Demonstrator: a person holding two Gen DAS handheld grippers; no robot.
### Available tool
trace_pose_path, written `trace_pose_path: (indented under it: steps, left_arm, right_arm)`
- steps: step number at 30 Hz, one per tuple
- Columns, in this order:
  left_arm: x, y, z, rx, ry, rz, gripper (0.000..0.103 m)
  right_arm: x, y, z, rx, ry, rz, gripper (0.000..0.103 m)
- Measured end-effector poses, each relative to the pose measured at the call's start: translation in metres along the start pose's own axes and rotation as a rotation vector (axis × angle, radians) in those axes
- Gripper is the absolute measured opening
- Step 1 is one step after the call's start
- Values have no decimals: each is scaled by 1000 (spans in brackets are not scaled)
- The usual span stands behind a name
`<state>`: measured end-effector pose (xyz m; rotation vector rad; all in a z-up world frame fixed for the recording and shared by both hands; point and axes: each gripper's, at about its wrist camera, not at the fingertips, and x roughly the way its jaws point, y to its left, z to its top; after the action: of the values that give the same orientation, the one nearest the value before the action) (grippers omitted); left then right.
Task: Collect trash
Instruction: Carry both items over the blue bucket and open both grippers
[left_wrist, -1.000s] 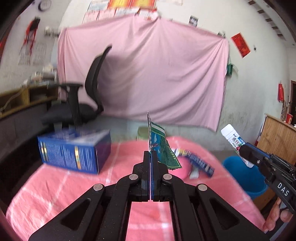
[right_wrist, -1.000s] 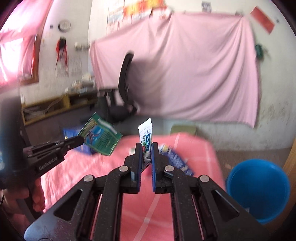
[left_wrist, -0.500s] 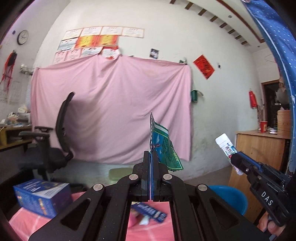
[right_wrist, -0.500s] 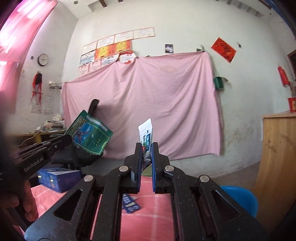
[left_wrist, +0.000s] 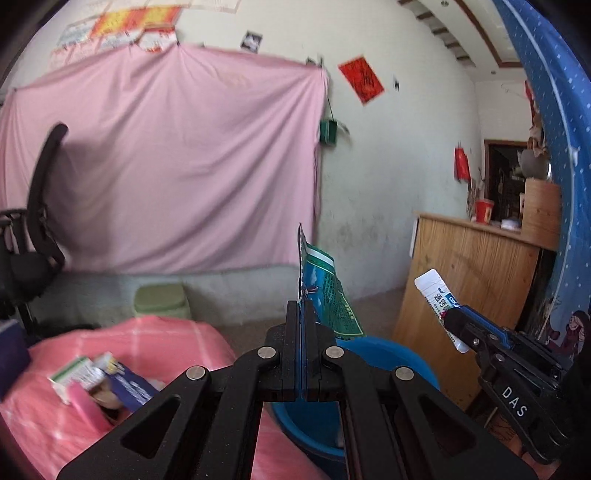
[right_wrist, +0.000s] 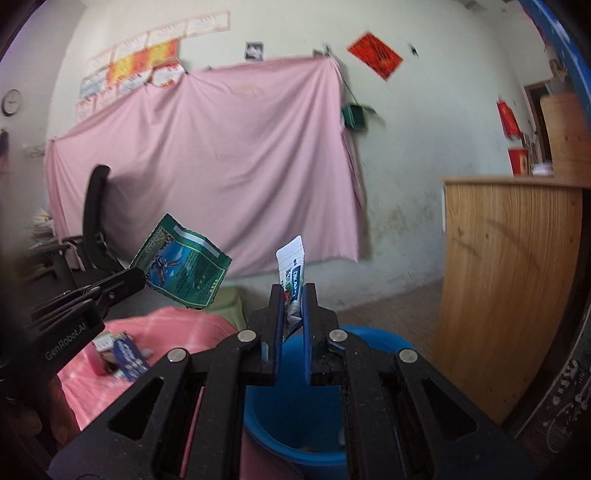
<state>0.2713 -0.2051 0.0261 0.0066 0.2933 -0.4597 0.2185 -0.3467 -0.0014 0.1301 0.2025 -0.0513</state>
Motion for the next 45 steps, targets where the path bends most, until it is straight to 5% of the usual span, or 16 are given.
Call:
trace_pose_path:
  steps: [10, 18, 26, 33, 42, 45]
  left_arm:
    - [85, -20, -19, -44, 260, -14, 0]
    - [119, -12, -19, -138, 420, -56, 0]
    - [132, -1, -23, -204, 500, -63, 1]
    - [119, 7, -23, -202, 478, -61, 7]
    - [74, 31, -11, -149, 301, 21, 23]
    - [53, 44, -6, -132, 236, 61, 38]
  right_arm:
    - [50, -53, -36, 177, 259, -41, 33]
    - [75, -66, -51, 246, 361, -47, 35]
    - [90, -69, -58, 269, 414, -59, 37]
    - [82, -60, -46, 231, 355, -59, 48]
    - [68, -45, -29, 208, 248, -13, 79]
    - [64, -37, -21, 207, 210, 11, 90]
